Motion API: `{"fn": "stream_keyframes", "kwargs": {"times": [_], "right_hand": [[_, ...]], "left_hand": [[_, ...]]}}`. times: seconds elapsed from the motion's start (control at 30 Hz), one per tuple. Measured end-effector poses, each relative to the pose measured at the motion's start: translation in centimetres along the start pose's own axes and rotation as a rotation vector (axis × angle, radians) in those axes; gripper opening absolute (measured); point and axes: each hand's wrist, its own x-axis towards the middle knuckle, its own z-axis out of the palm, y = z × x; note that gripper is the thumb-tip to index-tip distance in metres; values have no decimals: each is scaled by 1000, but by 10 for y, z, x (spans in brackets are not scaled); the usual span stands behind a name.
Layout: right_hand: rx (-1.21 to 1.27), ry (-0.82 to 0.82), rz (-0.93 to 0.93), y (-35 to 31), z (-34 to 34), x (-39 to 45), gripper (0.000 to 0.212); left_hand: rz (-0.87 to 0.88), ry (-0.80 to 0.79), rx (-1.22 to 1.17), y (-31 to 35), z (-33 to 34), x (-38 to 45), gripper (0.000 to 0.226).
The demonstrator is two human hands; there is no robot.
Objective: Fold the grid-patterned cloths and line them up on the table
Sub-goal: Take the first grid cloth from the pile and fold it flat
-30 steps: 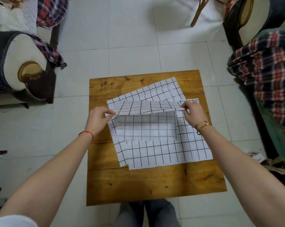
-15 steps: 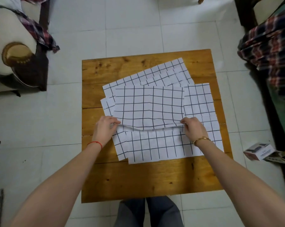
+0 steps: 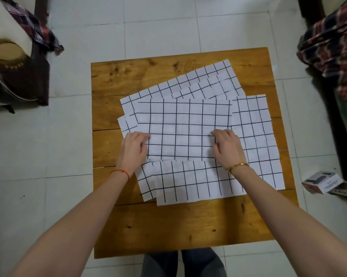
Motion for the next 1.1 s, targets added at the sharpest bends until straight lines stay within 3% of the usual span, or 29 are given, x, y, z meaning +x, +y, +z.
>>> {"fn": "stream_keyframes", "kwargs": {"times": [0.23,0.43,0.63,0.8,1.1], "right_hand": [[-84,-99,-128,-54,15,73,51],[-182,-205,-138,-78,30,113,59],[-270,-276,-153,-84,45,130,60],[-277,-271,-131,-72,49,125,60],[-272,-167,110,2,29,99,61]], "left_hand": [[138,-6,155,11,-3,67,47],[85,-112,329,17,8,103,59],[37,-230,333,10,20,111,57],[44,-234,337,0,24,109,57],[66,-234,380,-5,24,108,61]]}}
